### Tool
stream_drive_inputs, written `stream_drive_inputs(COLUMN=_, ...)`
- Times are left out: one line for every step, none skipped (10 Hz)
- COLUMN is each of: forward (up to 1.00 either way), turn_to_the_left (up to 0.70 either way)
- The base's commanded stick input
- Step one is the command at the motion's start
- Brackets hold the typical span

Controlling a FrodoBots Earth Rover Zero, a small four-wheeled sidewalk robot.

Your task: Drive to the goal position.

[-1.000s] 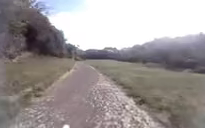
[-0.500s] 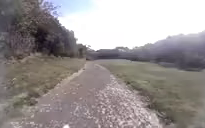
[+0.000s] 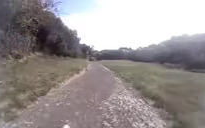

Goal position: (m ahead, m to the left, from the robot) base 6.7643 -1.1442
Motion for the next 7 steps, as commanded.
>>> stream_drive_inputs(forward=1.00, turn_to_the_left=0.00)
stream_drive_inputs(forward=1.00, turn_to_the_left=0.00)
stream_drive_inputs(forward=1.00, turn_to_the_left=-0.16)
stream_drive_inputs(forward=1.00, turn_to_the_left=-0.32)
stream_drive_inputs(forward=1.00, turn_to_the_left=-0.37)
stream_drive_inputs(forward=1.00, turn_to_the_left=-0.39)
stream_drive_inputs(forward=1.00, turn_to_the_left=0.00)
